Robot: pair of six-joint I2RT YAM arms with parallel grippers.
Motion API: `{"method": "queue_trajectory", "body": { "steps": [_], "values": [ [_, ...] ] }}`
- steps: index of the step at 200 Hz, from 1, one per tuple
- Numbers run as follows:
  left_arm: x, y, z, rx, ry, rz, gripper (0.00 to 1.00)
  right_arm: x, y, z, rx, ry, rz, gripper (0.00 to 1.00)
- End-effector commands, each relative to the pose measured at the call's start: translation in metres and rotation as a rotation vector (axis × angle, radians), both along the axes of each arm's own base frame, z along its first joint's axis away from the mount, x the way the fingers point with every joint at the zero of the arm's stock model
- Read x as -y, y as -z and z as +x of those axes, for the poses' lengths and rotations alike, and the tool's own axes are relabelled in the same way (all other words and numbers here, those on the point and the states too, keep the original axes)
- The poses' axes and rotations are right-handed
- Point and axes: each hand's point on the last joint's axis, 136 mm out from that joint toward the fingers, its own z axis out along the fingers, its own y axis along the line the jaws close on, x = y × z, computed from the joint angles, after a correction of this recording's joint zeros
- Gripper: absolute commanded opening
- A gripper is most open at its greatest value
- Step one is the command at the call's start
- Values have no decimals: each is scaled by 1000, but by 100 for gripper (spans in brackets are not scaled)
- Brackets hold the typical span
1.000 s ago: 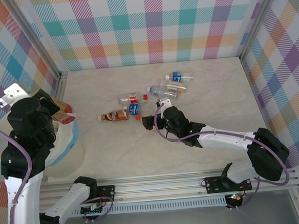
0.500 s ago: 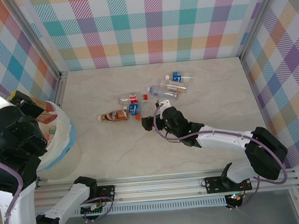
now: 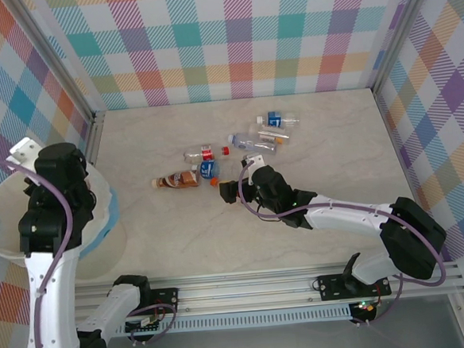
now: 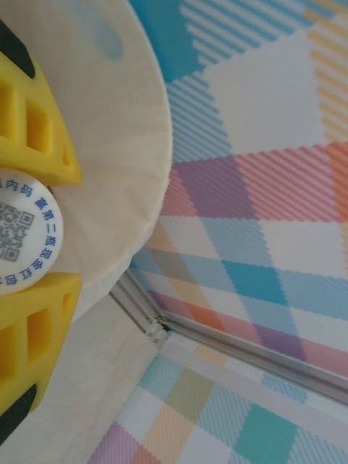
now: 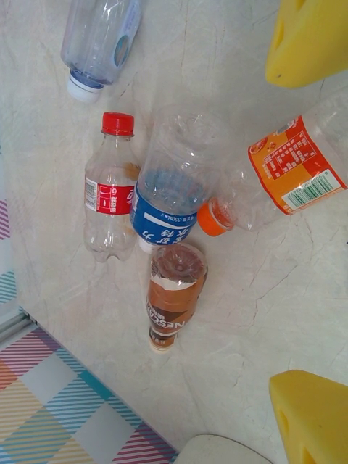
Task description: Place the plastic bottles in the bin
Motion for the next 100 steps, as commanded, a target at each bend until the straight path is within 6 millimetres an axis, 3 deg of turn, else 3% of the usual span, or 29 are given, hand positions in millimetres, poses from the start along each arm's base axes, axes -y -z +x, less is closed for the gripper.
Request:
{"method": "queue_trajectory", "body": {
  "steps": [1,43,76,100],
  "values": [
    [39,24,45,28,198,-195,0,1,-8,1,0,2,15,100],
    [42,8,72,83,222,-176,0,8,-6,-1,-7,21,12,100],
    [20,7,54,81,120,-143,0,9,-4,-1,-10,28,5,100],
    [16,26,42,31,112,-193,0,8,-3,1,-8,26,-2,100]
  ]
}}
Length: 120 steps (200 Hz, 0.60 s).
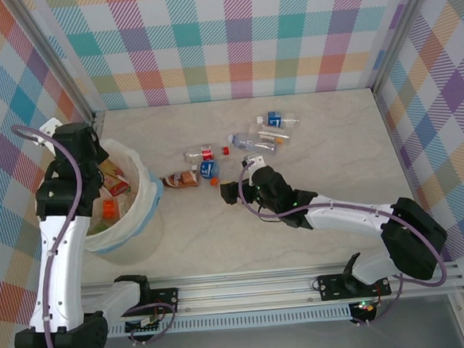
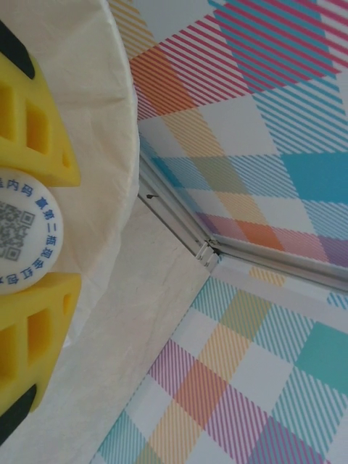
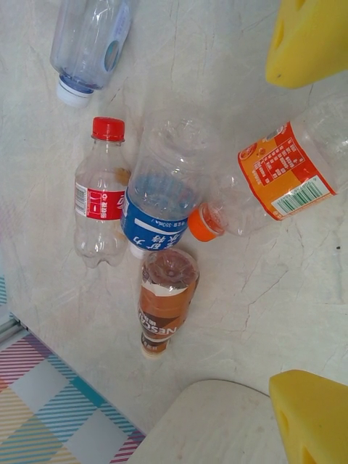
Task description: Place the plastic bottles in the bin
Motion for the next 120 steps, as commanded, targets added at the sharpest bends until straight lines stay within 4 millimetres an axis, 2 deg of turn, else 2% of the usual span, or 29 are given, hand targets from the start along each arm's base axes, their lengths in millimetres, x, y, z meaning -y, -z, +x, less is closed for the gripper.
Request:
{"method": "queue_trajectory", "body": {
  "steps": [1,28,45,59,71,88,114,120],
  "values": [
    [-8,6,-16,6,-29,-44,0,5,-7,3,8,22,15,100],
    [-20,49,-28,-111,-65,-95,0,1,-7,3,8,5,4,100],
    [-28,59,-34,-115,-83,-122,0,0,-7,3,7,-2,2,100],
    [-26,61,-32,-100,-56,-155,0,0,-7,2,7,-6,-2,100],
    [-26,62,-28,-100,-37,-173,33,0,-8,2,7,-6,-4,100],
    [-33,67,-26,-117,-53,-190,49,0,-7,1,3,-8,-3,100],
    [-50,72,-31,-111,-93,-231,96,-2,-8,0,-6,-17,1,100],
    [-51,73,-32,-113,-94,-236,100,-3,-8,-1,-11,-28,0,100]
  ]
}}
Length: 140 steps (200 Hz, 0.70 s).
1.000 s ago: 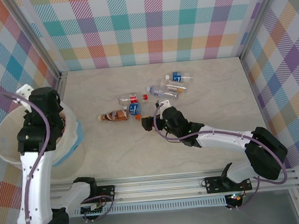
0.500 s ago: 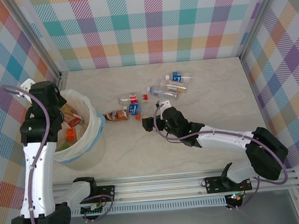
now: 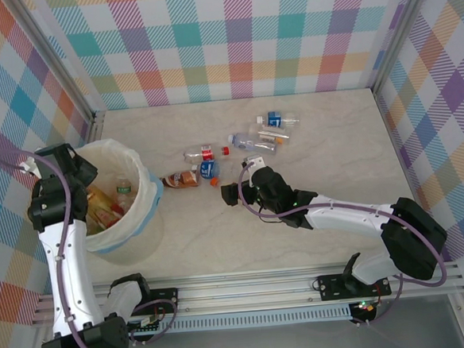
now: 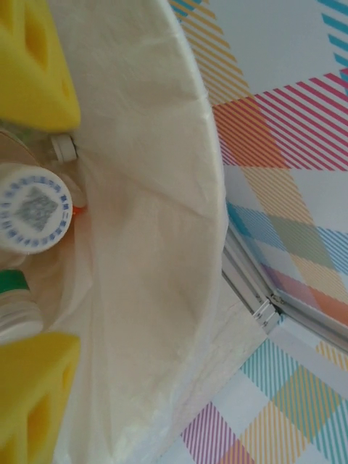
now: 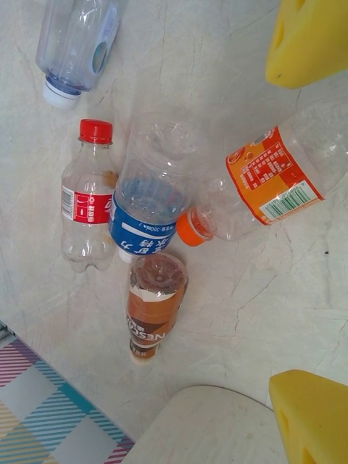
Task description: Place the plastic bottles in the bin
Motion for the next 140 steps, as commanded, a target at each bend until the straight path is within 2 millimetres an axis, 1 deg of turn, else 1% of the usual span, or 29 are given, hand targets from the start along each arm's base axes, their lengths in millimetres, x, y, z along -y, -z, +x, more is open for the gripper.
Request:
{"method": "queue_trajectory", "body": {
  "steps": [1,15,21,30,42,58,87,110,124,140],
  "values": [
    [-7,-1,-1,27,0,-46,100,-4,-14,2,8,-23,22,100],
    [-16,3,-6,21,-29,-58,100,-12,-13,-1,-25,-96,25,100],
    [-20,5,-7,18,-41,-70,100,-15,-9,-3,-53,-129,16,100],
    [-26,9,-10,15,-59,-86,100,-15,-3,-1,-88,-132,-21,100],
    [-30,12,-12,12,-72,-97,100,-14,8,3,-108,-147,-90,100],
    [-31,11,-11,26,-70,-97,100,-12,26,7,-135,-171,-186,100],
    [-37,6,-14,14,-97,-73,100,5,62,17,-213,-134,-347,100],
    [-33,-3,-12,36,-77,-78,100,19,88,22,-284,-113,-430,100],
    [-28,-12,-11,63,-52,-77,100,19,101,20,-319,-152,-457,100],
    [-16,-23,-4,116,20,-99,100,22,115,20,-335,-170,-507,100]
  ]
}}
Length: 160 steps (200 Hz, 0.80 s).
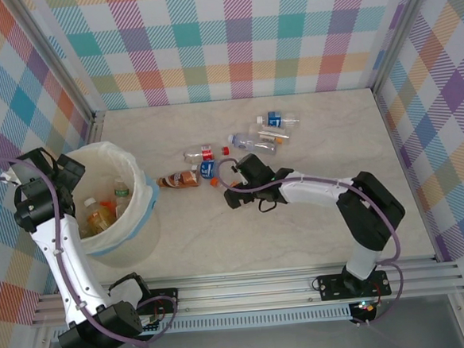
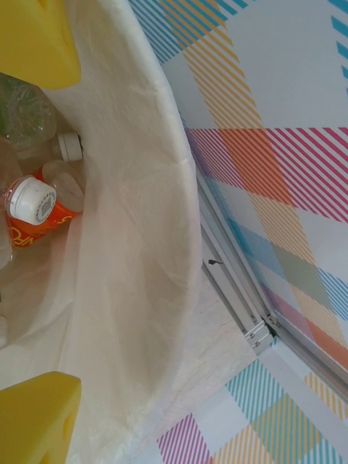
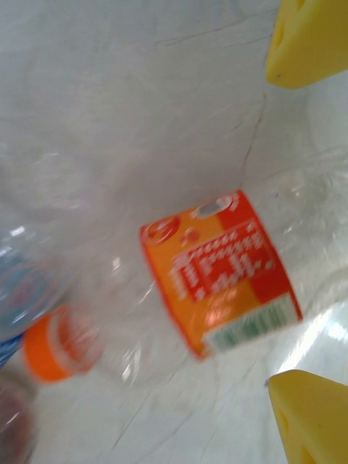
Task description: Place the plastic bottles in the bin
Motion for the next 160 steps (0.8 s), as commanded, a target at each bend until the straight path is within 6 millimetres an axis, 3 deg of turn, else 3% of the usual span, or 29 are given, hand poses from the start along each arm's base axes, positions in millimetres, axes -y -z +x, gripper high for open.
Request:
{"method": "queue_trajectory", "body": {
  "steps": [1,42,82,122,160],
  "values": [
    [12,-27,3,89,77,4,100,7,14,-2,-41,-56,-89,100],
    [50,-52,15,210,250,-71,100,11,41,4,-79,-67,-152,98],
    [92,-75,27,271,391,-106,100,12,52,9,-66,-70,-173,76],
    [138,-95,35,292,531,-81,100,12,18,10,42,-84,-109,56],
    [177,-110,40,328,658,-89,100,10,-32,1,176,-114,16,53]
  ]
}}
